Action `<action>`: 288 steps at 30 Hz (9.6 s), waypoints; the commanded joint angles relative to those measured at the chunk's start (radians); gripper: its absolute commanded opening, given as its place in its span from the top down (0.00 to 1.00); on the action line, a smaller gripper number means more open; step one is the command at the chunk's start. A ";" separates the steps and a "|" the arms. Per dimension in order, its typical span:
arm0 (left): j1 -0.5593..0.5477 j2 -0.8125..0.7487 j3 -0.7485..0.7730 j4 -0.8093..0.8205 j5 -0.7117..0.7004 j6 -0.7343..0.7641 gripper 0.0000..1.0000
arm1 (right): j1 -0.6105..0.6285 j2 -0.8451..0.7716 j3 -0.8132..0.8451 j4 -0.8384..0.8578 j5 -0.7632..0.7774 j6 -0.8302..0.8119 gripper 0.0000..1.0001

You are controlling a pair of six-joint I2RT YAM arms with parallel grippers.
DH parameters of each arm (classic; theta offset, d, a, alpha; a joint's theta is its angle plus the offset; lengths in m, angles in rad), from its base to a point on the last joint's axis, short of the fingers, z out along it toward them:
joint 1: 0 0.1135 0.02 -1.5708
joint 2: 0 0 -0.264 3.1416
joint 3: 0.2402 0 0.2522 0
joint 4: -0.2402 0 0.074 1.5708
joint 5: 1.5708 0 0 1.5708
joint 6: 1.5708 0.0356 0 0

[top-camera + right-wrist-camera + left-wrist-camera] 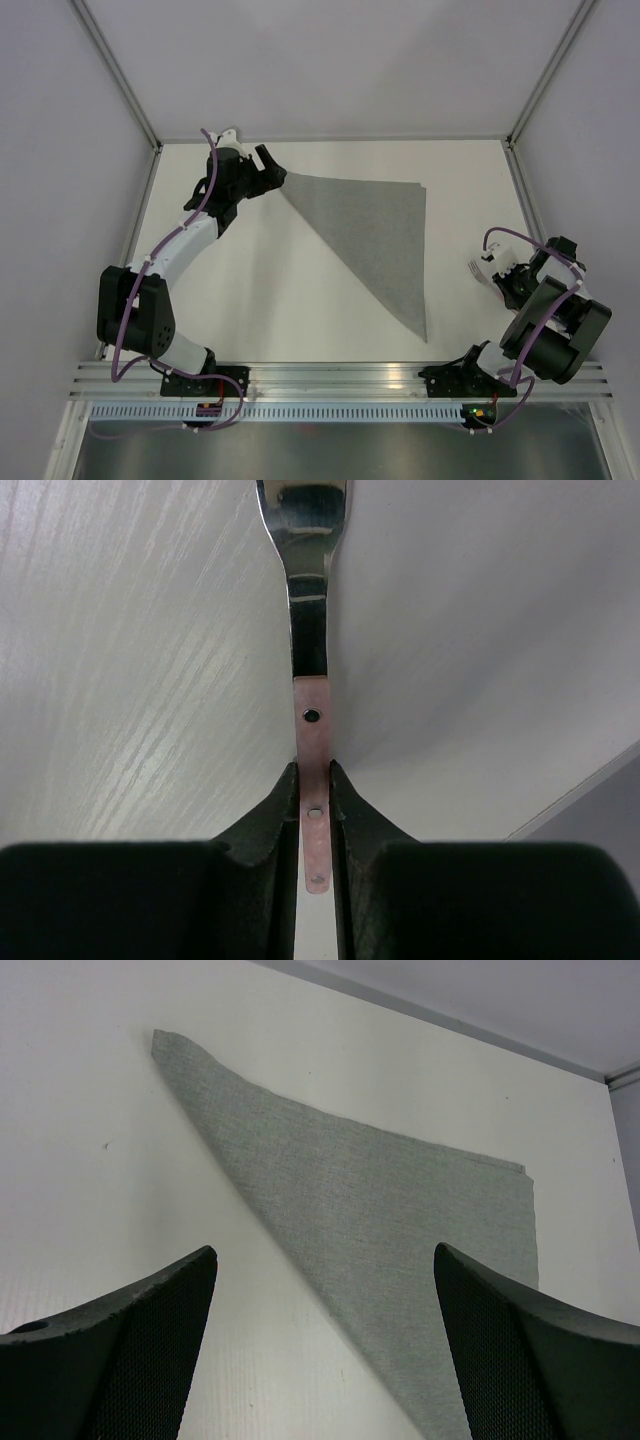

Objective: Fold the napkin, place the utensils inside, and roll it up
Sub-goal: Pick up the fork at the center of the board, then place the fork on the napkin.

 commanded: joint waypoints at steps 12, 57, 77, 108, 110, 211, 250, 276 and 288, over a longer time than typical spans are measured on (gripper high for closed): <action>0.003 -0.039 0.027 0.006 -0.007 0.039 0.07 | -0.005 0.043 -0.015 0.045 -0.068 0.020 0.94; 0.010 -0.089 0.026 -0.046 0.002 0.050 0.07 | 0.024 0.054 0.205 -0.087 -0.179 0.195 0.99; 0.010 -0.097 0.033 -0.048 0.028 0.030 0.07 | 0.171 0.035 0.269 -0.069 -0.180 0.377 1.00; 0.012 -0.108 0.030 -0.048 0.029 0.028 0.07 | 0.331 0.026 0.331 -0.020 -0.168 0.568 1.00; 0.012 -0.108 0.030 -0.046 0.028 0.028 0.07 | 0.340 0.024 0.332 -0.018 -0.166 0.575 0.99; 0.012 -0.171 0.000 -0.123 -0.001 0.028 0.06 | 1.245 0.709 0.857 0.167 0.062 1.315 1.00; 0.012 -0.181 -0.033 -0.106 0.000 0.022 0.06 | 1.265 0.624 0.806 0.120 0.074 1.296 1.00; 0.012 -0.172 -0.033 -0.098 0.005 0.021 0.06 | 1.263 0.629 0.782 0.146 0.088 1.299 0.99; 0.012 -0.169 -0.030 -0.098 0.005 0.022 0.06 | 1.262 0.630 0.763 0.169 0.094 1.304 1.00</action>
